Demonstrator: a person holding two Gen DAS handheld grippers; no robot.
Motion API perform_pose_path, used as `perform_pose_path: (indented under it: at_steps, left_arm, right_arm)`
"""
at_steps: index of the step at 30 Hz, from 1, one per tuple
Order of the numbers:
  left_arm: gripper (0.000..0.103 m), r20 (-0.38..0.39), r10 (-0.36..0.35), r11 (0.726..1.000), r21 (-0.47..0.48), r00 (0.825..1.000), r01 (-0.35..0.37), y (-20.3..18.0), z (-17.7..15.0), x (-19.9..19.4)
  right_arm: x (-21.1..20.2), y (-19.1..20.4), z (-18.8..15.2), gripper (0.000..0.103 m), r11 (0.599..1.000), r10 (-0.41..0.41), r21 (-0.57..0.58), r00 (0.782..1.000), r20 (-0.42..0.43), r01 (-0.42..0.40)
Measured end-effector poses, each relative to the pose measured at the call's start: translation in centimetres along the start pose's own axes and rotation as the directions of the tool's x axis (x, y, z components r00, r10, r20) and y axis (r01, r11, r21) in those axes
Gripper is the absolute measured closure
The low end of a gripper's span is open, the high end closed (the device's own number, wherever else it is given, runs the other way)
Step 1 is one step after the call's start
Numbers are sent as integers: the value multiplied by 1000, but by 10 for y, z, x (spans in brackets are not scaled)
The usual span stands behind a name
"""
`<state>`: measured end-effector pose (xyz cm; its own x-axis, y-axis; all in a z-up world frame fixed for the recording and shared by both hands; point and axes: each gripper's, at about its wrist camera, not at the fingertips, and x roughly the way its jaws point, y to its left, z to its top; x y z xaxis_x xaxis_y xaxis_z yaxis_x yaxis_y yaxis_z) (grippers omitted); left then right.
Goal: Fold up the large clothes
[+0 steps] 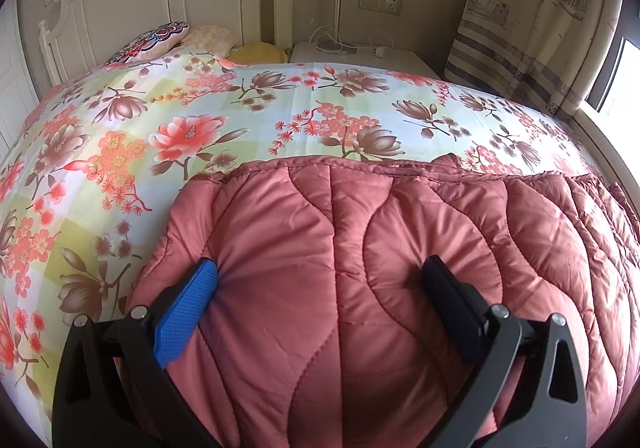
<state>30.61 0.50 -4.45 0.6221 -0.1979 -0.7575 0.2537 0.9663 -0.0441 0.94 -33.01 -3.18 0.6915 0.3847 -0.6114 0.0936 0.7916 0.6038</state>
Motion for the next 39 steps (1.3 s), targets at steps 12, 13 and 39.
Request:
perform_pose_path:
  at_steps: [12, 13, 39]
  left_arm:
    - [2, 0, 8, 1000, -17, 1000, -8, 1, -2, 1]
    - [2, -1, 13, 1000, -19, 1000, -13, 1, -2, 1]
    - [2, -37, 259, 905, 359, 965, -229, -186, 7, 7]
  right_arm:
    - [67, -1, 42, 5, 981, -108, 179, 972, 210, 70]
    - [71, -1, 46, 5, 975, -117, 209, 966, 229, 69]
    - [3, 17, 29, 69, 997, -18, -55, 893, 450, 48]
